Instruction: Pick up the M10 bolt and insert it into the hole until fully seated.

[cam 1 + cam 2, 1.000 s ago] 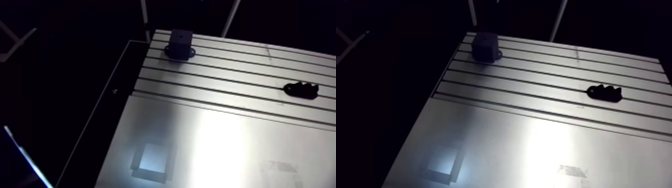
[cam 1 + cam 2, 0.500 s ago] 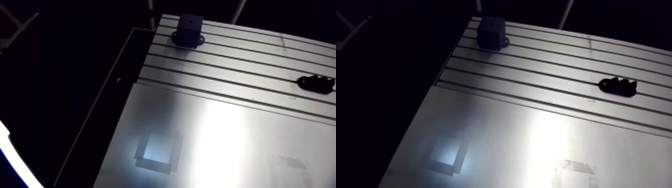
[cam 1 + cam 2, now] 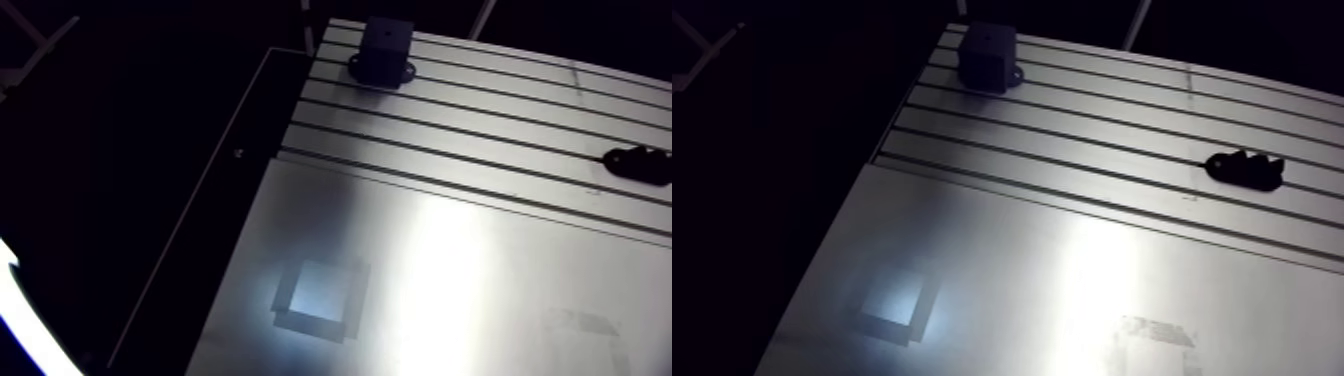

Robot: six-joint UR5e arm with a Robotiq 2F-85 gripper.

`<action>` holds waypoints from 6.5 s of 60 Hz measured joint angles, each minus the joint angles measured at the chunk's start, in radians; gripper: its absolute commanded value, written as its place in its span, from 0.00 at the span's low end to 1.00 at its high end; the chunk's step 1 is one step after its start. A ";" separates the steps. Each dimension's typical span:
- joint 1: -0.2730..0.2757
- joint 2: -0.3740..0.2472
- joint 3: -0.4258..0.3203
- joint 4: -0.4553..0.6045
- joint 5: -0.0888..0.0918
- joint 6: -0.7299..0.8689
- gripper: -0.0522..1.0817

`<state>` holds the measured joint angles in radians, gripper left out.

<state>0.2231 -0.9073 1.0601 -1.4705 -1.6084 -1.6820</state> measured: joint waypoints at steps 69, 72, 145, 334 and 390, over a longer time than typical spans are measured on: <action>0.018 0.027 0.031 -0.016 -0.003 0.002 1.00; 0.018 0.029 0.031 -0.016 -0.003 0.002 1.00; 0.019 0.058 0.035 -0.038 -0.002 0.002 1.00; -0.255 -0.439 0.318 -0.009 -0.004 -0.014 0.05; -0.370 -0.589 0.399 -0.023 0.034 -0.020 0.05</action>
<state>-0.1470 -1.4963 1.4588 -1.4938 -1.5745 -1.7019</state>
